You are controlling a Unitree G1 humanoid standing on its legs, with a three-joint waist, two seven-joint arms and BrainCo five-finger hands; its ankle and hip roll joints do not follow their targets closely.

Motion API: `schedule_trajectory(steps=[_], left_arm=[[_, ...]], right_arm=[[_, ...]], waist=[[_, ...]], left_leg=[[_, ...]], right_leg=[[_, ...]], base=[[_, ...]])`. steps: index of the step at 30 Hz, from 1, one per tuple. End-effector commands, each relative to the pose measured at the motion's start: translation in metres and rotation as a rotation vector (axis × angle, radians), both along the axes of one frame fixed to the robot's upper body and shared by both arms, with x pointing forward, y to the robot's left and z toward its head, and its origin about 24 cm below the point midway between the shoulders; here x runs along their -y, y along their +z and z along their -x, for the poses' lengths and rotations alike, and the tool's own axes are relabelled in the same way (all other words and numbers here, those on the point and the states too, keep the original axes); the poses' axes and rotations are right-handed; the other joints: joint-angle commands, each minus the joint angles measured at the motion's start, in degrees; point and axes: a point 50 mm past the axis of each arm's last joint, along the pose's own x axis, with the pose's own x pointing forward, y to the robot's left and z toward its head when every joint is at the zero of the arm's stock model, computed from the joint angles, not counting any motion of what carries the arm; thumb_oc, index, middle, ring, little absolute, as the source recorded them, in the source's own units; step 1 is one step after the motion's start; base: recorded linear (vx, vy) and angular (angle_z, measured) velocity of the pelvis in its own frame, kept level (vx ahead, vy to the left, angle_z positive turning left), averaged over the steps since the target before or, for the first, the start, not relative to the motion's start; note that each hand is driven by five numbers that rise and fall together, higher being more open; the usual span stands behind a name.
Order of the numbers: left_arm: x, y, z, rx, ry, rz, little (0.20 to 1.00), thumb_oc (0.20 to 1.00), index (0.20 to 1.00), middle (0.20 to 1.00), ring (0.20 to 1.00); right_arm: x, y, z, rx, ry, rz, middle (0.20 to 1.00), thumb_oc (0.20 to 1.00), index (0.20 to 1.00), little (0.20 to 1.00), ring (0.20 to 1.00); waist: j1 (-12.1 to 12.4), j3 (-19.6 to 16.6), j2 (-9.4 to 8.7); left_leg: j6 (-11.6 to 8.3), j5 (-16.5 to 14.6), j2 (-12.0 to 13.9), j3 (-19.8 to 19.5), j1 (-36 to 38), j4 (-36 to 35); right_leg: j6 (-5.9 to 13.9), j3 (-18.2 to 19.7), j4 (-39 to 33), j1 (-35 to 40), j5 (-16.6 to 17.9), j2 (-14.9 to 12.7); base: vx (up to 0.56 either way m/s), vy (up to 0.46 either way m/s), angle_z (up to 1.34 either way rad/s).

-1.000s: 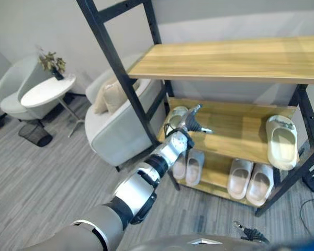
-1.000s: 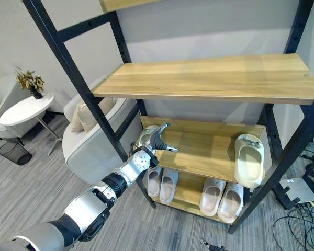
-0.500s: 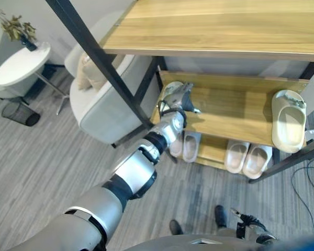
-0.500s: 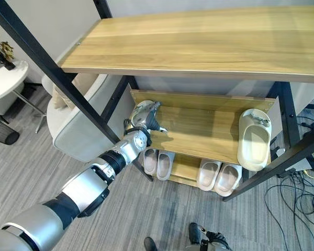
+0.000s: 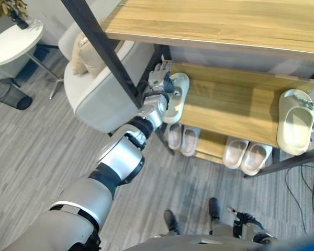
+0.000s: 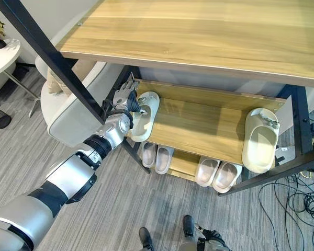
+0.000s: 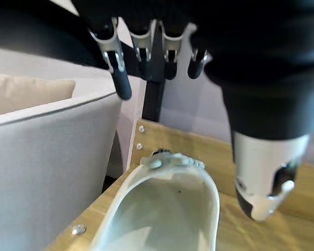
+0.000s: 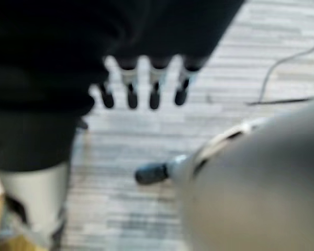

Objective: Arrange the slippers neatly on the shoe rack.

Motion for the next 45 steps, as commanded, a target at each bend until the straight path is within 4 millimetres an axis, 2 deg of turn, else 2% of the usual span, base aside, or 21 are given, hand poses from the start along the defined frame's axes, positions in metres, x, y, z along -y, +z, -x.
schedule_trajectory(steps=[1, 4, 5, 11, 19, 23, 30, 31, 33, 45], left_arm=[[-0.026, 0.065, -0.015, 0.137, 0.129, -0.095, 1.000, 1.000, 1.000, 1.000, 1.000], [-0.025, 0.069, -0.015, 0.150, 0.130, -0.092, 1.000, 1.000, 1.000, 1.000, 1.000], [-0.025, 0.076, -0.015, 0.179, 0.140, -0.096, 1.000, 1.000, 1.000, 1.000, 1.000], [-0.024, 0.085, -0.015, 0.216, 0.187, -0.201, 1.000, 1.000, 1.000, 1.000, 1.000], [-0.034, 0.083, -0.014, 0.225, 0.272, -0.352, 1.000, 1.000, 1.000, 1.000, 1.000], [-0.045, 0.092, -0.014, 0.234, 0.319, -0.308, 1.000, 1.000, 1.000, 1.000, 1.000], [-0.043, 0.098, -0.014, 0.234, 0.328, -0.242, 1.000, 1.000, 1.000, 1.000, 1.000], [-0.046, 0.096, -0.014, 0.210, 0.347, -0.201, 0.545, 0.545, 0.545, 0.545, 0.545], [-0.049, 0.098, -0.013, 0.179, 0.379, -0.126, 0.200, 0.200, 0.200, 0.200, 0.200], [-0.042, 0.084, -0.014, 0.110, 0.354, -0.126, 0.200, 0.200, 0.200, 0.200, 0.200]], right_arm=[[-0.027, 0.000, -0.014, 0.023, -0.024, -0.074, 1.000, 1.000, 1.000, 1.000, 1.000], [-0.027, 0.001, -0.018, 0.041, -0.019, -0.068, 1.000, 1.000, 1.000, 1.000, 1.000], [-0.028, 0.003, -0.022, 0.060, -0.011, -0.064, 1.000, 1.000, 1.000, 1.000, 1.000], [-0.024, 0.008, -0.034, 0.097, -0.013, -0.051, 1.000, 1.000, 1.000, 1.000, 1.000], [-0.016, 0.018, -0.055, 0.161, 0.001, -0.018, 1.000, 1.000, 1.000, 1.000, 1.000], [-0.015, 0.021, -0.060, 0.177, 0.009, 0.004, 1.000, 1.000, 1.000, 1.000, 1.000], [-0.015, 0.023, -0.065, 0.199, 0.008, 0.023, 1.000, 1.000, 1.000, 1.000, 1.000], [-0.016, 0.024, -0.066, 0.201, 0.013, 0.025, 1.000, 1.000, 1.000, 1.000, 1.000], [-0.018, 0.027, -0.072, 0.218, 0.015, 0.030, 1.000, 1.000, 1.000, 1.000, 1.000], [-0.021, 0.033, -0.083, 0.265, 0.035, 0.049, 1.000, 1.000, 1.000, 1.000, 1.000]], waist=[[0.1, 3.4, -1.78], [0.2, 4.0, -1.89], [0.1, 4.9, -1.78], [-0.2, 6.2, -1.97], [-0.3, 6.5, -2.22], [-0.1, 6.7, -1.82], [-0.1, 6.9, -1.12], [-0.2, 7.0, -0.94], [-0.4, 7.4, -0.67], [-0.5, 7.2, -0.30]], left_leg=[[2.23, 0.1, -2.7, -3.2, 0.2, 0.2], [2.23, 0.2, -2.8, -3.0, -0.5, 0.2], [2.25, 0.5, -3.0, -2.9, -1.4, 0.2], [2.21, 0.8, -3.3, -2.0, -4.1, 0.2], [1.99, 0.8, -3.7, -1.1, -6.6, 0.2], [1.84, 0.8, -3.9, -0.3, -7.6, 0.2], [1.58, 0.8, -4.3, -0.1, -8.7, 0.2], [1.53, 0.7, -4.4, 0.0, -8.7, 0.2], [1.41, 0.8, -4.5, 0.1, -9.0, 0.2], [0.45, 1.1, -3.8, 0.3, -11.0, 0.2]], right_leg=[[3.42, 3.3, 0.7, 5.6, -5.3, -2.1], [3.54, 3.5, 1.3, 4.4, -5.2, -2.2], [3.64, 3.7, 1.8, 3.2, -5.1, -2.3], [4.03, 4.8, 3.1, -0.5, -4.8, -2.9], [4.46, 6.0, 4.2, -4.5, -4.3, -3.5], [4.49, 7.0, 4.7, -6.5, -4.1, -3.9], [4.54, 7.9, 5.7, -8.7, -4.1, -4.2], [4.57, 8.0, 5.8, -8.9, -4.0, -4.4], [4.62, 8.3, 5.9, -9.4, -3.8, -4.6], [3.61, 9.6, 7.6, -13.2, -3.7, -3.6]], base=[[-0.05, 0.038, 0.00], [-0.03, 0.025, 0.00], [-0.05, 0.051, -0.01], [-0.03, 0.039, -0.02], [0.00, 0.001, -0.02], [0.01, -0.001, -0.05], [0.02, -0.008, -0.05], [0.03, -0.020, -0.02], [0.02, -0.013, -0.01], [0.01, -0.049, -0.05]])
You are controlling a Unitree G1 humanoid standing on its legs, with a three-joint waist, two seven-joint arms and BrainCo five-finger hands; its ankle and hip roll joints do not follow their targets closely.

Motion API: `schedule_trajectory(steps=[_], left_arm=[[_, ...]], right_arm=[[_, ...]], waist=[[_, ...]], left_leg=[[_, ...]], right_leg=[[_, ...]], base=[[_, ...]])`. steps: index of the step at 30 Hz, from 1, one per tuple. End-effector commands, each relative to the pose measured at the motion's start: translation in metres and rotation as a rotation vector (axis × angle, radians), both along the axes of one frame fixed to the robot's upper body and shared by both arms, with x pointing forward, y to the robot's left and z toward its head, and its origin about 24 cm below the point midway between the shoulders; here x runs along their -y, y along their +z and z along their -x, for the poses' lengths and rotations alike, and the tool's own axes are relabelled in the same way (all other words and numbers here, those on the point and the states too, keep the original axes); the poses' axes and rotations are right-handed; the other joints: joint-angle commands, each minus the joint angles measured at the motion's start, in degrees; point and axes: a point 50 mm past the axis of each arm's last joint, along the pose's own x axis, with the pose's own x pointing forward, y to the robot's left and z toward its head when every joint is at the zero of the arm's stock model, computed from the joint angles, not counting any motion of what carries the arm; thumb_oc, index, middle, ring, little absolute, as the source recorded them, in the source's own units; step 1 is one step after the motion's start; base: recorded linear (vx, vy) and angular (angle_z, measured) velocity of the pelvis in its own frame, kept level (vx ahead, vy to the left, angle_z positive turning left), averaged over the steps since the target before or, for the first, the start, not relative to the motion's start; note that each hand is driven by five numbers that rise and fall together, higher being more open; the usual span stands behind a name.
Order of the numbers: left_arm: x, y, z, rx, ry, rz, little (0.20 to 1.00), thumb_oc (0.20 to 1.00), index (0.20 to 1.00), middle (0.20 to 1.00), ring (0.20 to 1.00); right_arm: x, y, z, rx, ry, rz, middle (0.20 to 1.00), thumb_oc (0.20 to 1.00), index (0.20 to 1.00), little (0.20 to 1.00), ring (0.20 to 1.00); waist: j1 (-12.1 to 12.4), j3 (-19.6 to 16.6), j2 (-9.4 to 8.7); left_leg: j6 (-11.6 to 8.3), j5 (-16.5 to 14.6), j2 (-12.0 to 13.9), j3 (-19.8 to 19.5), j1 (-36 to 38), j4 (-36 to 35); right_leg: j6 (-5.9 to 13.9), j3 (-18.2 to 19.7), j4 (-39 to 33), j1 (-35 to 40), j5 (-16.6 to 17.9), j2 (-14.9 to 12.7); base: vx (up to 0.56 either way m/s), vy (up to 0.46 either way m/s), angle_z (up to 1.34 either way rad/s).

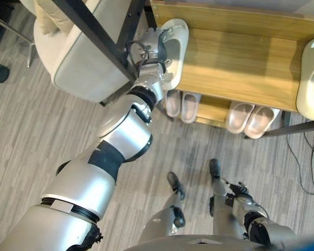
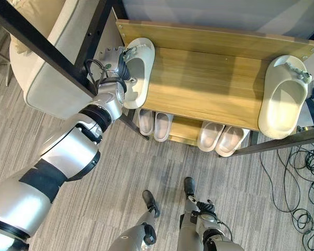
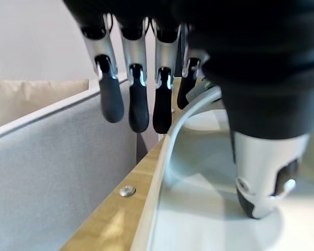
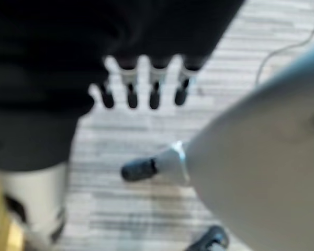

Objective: Arrange the slippers neatly on the shoe rack.

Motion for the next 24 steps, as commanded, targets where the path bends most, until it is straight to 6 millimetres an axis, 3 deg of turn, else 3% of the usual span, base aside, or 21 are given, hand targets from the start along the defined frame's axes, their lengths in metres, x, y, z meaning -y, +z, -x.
schedule_trajectory(steps=[1, 15, 21, 22, 24], left_arm=[[-0.022, -0.008, -0.001, -0.074, 0.087, 0.031, 0.200, 0.200, 0.200, 0.200, 0.200], [0.002, -0.005, 0.001, 0.084, -0.138, 0.215, 0.200, 0.200, 0.200, 0.200, 0.200], [0.004, -0.007, 0.002, 0.105, -0.142, 0.248, 0.200, 0.200, 0.200, 0.200, 0.200], [0.000, -0.007, 0.002, 0.128, -0.101, 0.240, 0.667, 0.667, 0.667, 0.667, 0.667], [-0.002, -0.009, 0.002, 0.125, -0.080, 0.237, 1.000, 1.000, 1.000, 1.000, 1.000]], right_arm=[[-0.012, 0.004, -0.012, 0.026, -0.005, -0.012, 1.000, 1.000, 1.000, 1.000, 1.000], [-0.009, 0.001, -0.005, -0.008, -0.020, 0.006, 1.000, 1.000, 1.000, 1.000, 1.000], [-0.007, 0.003, -0.009, -0.011, -0.018, 0.018, 1.000, 1.000, 1.000, 1.000, 1.000], [-0.006, 0.004, -0.010, -0.013, -0.013, 0.022, 1.000, 1.000, 1.000, 1.000, 1.000], [-0.006, 0.004, -0.011, -0.012, -0.013, 0.021, 1.000, 1.000, 1.000, 1.000, 1.000]], waist=[[-1.2, 3.5, -0.49], [-1.5, 2.5, 1.23], [-1.7, 2.6, 1.85], [-2.0, 2.9, 1.97], [-2.2, 3.0, 2.03]], left_leg=[[-2.76, -1.6, 0.2, -3.8, 4.7, 0.2], [-3.80, -1.7, 0.9, -2.9, 5.8, 0.2], [-4.16, -1.8, 1.4, -1.9, 6.9, 0.2], [-4.20, -2.0, 1.4, -1.5, 7.1, 0.2], [-4.20, -2.1, 1.5, -1.4, 7.1, 0.2]], right_leg=[[0.91, 3.9, 4.2, 6.3, -7.5, 0.0], [-0.83, 5.0, 7.1, 4.5, -8.0, 1.8], [-1.33, 5.4, 7.2, 4.7, -7.5, 2.4], [-1.34, 5.5, 7.1, 4.6, -7.4, 2.5], [-1.39, 5.6, 7.0, 4.4, -7.2, 2.6]], base=[[-0.01, -0.060, -0.05], [0.00, -0.040, -0.01], [-0.01, -0.038, -0.05], [-0.04, -0.043, -0.13], [-0.03, -0.024, -0.09]])
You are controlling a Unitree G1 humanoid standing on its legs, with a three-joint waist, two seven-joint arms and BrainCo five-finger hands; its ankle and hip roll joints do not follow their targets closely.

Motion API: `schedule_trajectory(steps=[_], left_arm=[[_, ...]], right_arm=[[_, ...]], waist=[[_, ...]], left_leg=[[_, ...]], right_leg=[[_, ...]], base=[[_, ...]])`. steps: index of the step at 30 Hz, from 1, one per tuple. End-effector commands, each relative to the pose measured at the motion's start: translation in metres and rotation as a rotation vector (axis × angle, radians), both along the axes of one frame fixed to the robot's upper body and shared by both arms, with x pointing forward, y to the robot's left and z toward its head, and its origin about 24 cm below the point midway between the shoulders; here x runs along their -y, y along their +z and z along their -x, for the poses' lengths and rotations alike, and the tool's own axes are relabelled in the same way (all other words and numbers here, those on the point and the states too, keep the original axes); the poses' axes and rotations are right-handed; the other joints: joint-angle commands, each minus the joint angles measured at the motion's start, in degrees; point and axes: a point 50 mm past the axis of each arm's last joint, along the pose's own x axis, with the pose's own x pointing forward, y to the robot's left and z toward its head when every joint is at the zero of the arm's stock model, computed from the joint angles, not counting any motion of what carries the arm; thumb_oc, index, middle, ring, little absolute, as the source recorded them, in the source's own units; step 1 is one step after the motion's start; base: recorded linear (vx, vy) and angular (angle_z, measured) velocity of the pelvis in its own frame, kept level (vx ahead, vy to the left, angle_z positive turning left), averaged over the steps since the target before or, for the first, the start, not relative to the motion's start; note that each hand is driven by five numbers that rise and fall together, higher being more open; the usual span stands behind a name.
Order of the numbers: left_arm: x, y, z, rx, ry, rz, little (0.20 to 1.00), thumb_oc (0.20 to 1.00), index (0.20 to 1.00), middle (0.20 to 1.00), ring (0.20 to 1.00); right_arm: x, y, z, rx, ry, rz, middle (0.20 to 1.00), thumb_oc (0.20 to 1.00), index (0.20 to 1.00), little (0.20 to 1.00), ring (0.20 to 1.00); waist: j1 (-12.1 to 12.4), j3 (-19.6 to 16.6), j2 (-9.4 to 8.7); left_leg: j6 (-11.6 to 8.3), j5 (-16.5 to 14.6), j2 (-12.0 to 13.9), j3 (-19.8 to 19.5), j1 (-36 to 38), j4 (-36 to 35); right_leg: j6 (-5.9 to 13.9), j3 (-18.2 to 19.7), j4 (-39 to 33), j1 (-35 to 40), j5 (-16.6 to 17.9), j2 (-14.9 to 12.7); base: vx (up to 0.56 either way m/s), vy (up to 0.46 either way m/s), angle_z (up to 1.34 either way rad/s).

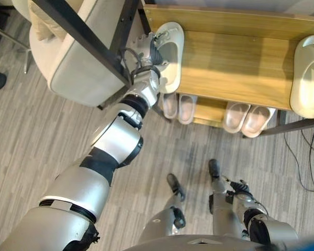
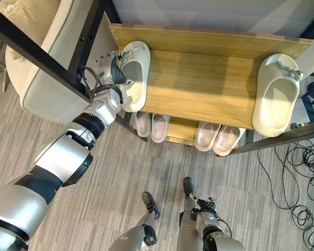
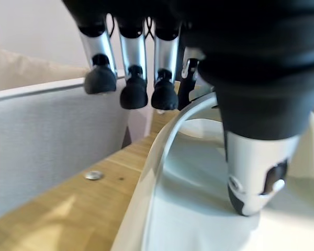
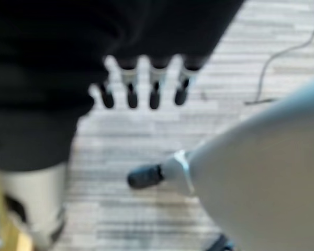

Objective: Arrange the slippers neatly on the shoe rack.

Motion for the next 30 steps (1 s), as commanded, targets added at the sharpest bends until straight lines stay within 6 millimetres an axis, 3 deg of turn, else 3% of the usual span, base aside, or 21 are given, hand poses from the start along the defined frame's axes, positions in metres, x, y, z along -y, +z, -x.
schedule_trajectory(steps=[1, 8, 9, 19, 30], left_arm=[[0.004, 0.013, 0.000, 0.034, 0.047, 0.065, 1.000, 1.000, 1.000, 1.000, 1.000], [0.008, 0.010, 0.001, -0.004, 0.059, 0.074, 1.000, 1.000, 1.000, 1.000, 1.000], [0.009, 0.008, 0.001, -0.021, 0.062, 0.066, 0.200, 0.200, 0.200, 0.200, 0.200], [0.017, -0.001, 0.002, -0.085, 0.066, 0.071, 0.200, 0.200, 0.200, 0.200, 0.200], [0.035, 0.008, 0.005, 0.025, -0.047, 0.069, 0.200, 0.200, 0.200, 0.200, 0.200]], right_arm=[[-0.004, 0.003, -0.008, -0.014, 0.006, -0.004, 1.000, 1.000, 1.000, 1.000, 1.000], [-0.001, 0.002, -0.006, -0.012, -0.005, 0.004, 1.000, 1.000, 1.000, 1.000, 1.000], [-0.001, 0.003, -0.006, -0.012, -0.005, 0.006, 1.000, 1.000, 1.000, 1.000, 1.000], [0.001, 0.002, -0.005, -0.009, -0.016, -0.003, 1.000, 1.000, 1.000, 1.000, 1.000], [0.005, 0.000, 0.000, -0.021, -0.024, -0.011, 1.000, 1.000, 1.000, 1.000, 1.000]], waist=[[-1.8, 3.1, 1.96], [-2.1, 3.2, 2.64], [-2.1, 3.1, 2.69], [-2.5, 2.4, 3.10], [-2.7, 1.5, 3.21]], left_leg=[[-4.35, -2.0, 1.5, -2.9, 5.2, 0.1], [-4.33, -2.2, 1.4, -2.6, 4.9, 0.1], [-4.34, -2.2, 1.4, -2.6, 4.9, 0.1], [-4.39, -2.4, 1.3, -2.3, 4.9, 0.1], [-4.55, -2.5, 1.5, -2.1, 5.1, 0.1]], right_leg=[[-1.07, 3.8, 2.2, 5.6, -5.0, 2.5], [-0.93, 4.3, 2.2, 4.8, -4.8, 2.3], [-0.94, 4.3, 2.3, 4.6, -4.7, 2.3], [-1.05, 4.8, 3.0, 3.7, -4.5, 2.4], [-1.33, 4.8, 4.0, 3.1, -4.7, 2.8]], base=[[-0.02, -0.021, -0.07], [0.00, -0.014, -0.07], [0.00, 0.000, 0.00], [0.00, -0.001, -0.01], [0.00, 0.000, 0.00]])
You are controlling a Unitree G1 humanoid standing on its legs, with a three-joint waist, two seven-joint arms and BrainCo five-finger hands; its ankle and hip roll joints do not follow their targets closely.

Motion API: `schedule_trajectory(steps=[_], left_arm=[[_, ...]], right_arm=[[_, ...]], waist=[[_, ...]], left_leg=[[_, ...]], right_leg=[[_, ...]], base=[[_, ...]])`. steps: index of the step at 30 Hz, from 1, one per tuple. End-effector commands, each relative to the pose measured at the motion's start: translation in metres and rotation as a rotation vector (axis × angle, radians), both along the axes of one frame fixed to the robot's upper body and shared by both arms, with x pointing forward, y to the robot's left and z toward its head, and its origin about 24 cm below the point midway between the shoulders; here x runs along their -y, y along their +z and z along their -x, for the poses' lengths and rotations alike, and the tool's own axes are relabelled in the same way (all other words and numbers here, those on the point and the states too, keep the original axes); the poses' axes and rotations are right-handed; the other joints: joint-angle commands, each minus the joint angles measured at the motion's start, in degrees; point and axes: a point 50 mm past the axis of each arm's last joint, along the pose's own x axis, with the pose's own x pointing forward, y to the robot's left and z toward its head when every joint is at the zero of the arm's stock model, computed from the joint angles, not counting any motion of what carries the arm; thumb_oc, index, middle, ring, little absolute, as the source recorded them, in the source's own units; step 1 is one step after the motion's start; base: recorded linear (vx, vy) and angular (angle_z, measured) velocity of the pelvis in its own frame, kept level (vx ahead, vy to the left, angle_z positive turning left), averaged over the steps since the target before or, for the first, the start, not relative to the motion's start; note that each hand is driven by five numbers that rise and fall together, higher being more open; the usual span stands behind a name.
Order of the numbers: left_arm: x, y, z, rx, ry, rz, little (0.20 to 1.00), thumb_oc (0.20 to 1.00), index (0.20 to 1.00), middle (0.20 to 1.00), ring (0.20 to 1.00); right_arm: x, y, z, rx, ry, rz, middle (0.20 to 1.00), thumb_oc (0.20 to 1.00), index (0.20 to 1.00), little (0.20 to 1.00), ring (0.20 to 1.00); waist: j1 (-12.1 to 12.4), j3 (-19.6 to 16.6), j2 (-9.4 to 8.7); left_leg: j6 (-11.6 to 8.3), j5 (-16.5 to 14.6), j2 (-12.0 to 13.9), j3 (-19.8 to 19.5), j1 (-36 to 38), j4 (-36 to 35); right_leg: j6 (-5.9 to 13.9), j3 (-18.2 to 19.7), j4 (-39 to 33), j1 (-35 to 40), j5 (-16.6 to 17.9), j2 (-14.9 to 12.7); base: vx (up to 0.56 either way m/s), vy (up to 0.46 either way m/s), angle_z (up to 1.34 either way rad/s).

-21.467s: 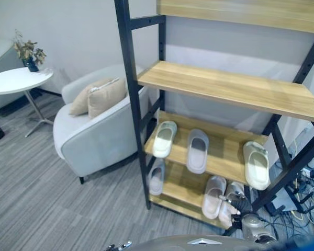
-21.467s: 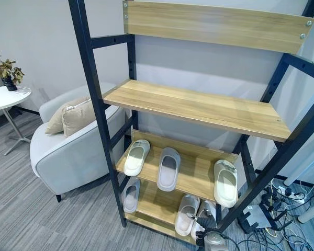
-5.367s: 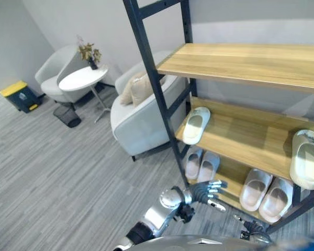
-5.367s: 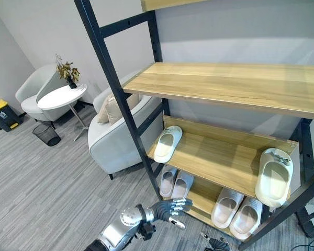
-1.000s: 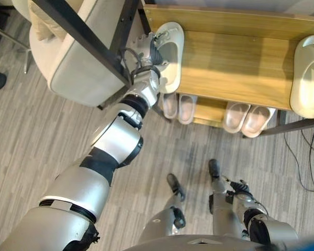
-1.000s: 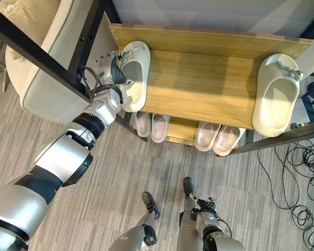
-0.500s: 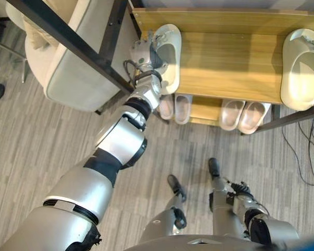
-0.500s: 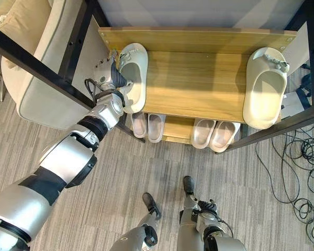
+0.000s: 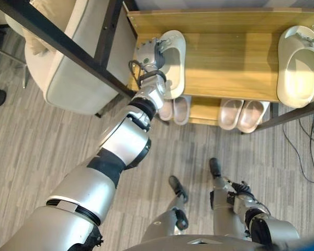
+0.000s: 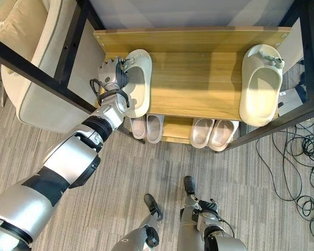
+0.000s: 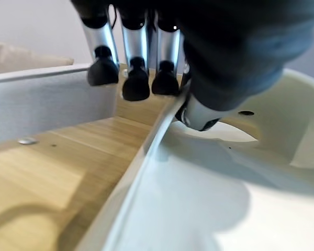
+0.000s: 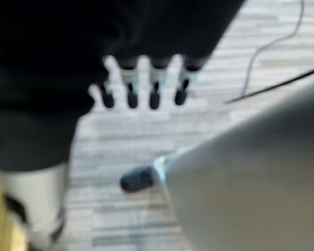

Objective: Arrange the slippers neatly on the shoe rack.

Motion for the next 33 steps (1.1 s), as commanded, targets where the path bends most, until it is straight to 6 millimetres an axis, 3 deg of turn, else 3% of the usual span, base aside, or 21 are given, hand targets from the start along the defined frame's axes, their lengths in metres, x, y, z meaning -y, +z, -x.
schedule_trajectory(steps=[1, 6, 12, 17, 22, 33], left_arm=[[0.021, 0.017, 0.002, 0.057, -0.090, 0.023, 0.200, 0.200, 0.200, 0.200, 0.200], [0.035, 0.024, 0.006, 0.118, -0.139, 0.104, 0.200, 0.200, 0.200, 0.200, 0.200], [0.044, 0.018, 0.009, 0.090, -0.158, 0.181, 0.200, 0.200, 0.200, 0.200, 0.200], [0.039, 0.006, 0.008, 0.035, -0.085, 0.262, 0.200, 0.200, 0.200, 0.200, 0.200], [0.033, 0.007, 0.008, 0.023, -0.033, 0.321, 0.200, 0.200, 0.200, 0.200, 0.200], [0.048, 0.006, 0.012, -0.052, -0.036, 0.459, 0.200, 0.200, 0.200, 0.200, 0.200]], right_arm=[[0.001, 0.001, -0.003, -0.004, -0.017, -0.014, 1.000, 1.000, 1.000, 1.000, 1.000], [0.001, 0.004, -0.009, 0.008, -0.011, -0.020, 1.000, 1.000, 1.000, 1.000, 1.000], [0.000, 0.006, -0.013, 0.003, -0.011, -0.020, 1.000, 1.000, 1.000, 1.000, 1.000], [-0.005, 0.009, -0.020, 0.013, 0.008, -0.007, 1.000, 1.000, 1.000, 1.000, 1.000], [-0.003, 0.010, -0.020, 0.005, -0.001, 0.002, 1.000, 1.000, 1.000, 1.000, 1.000], [-0.002, 0.009, -0.019, -0.006, -0.008, -0.002, 1.000, 1.000, 1.000, 1.000, 1.000]], waist=[[-1.7, 2.6, 1.61], [-2.5, 2.7, 1.60], [-3.3, 3.2, 1.39], [-3.9, 3.1, 0.66], [-4.3, 2.7, 0.19], [-5.8, 1.1, 1.18]], left_leg=[[-4.58, -2.6, 1.9, -3.7, 5.9, 0.1], [-4.95, -2.5, 2.5, -3.1, 6.5, 0.1], [-5.43, -2.3, 3.3, -1.9, 6.5, 0.1], [-5.94, -2.3, 4.7, -0.3, 5.9, 0.1], [-6.28, -2.3, 5.5, 0.6, 5.0, 0.1], [-7.05, -2.4, 6.3, 0.9, 4.6, 0.1]], right_leg=[[-1.09, 2.5, -2.4, 7.8, -2.2, 2.8], [-1.56, 3.0, -1.7, 7.5, -2.2, 3.7], [-2.15, 4.4, -1.3, 6.1, -1.8, 4.8], [-2.57, 5.9, -1.6, 4.5, -0.6, 6.2], [-2.56, 6.8, -2.5, 3.1, 0.5, 6.7], [-3.43, 7.1, -2.6, 1.8, 1.3, 7.5]], base=[[0.01, -0.031, 0.00], [-0.02, -0.040, -0.02], [-0.03, -0.056, -0.10], [-0.02, -0.069, -0.16], [-0.02, -0.061, -0.18], [0.02, -0.038, -0.03]])
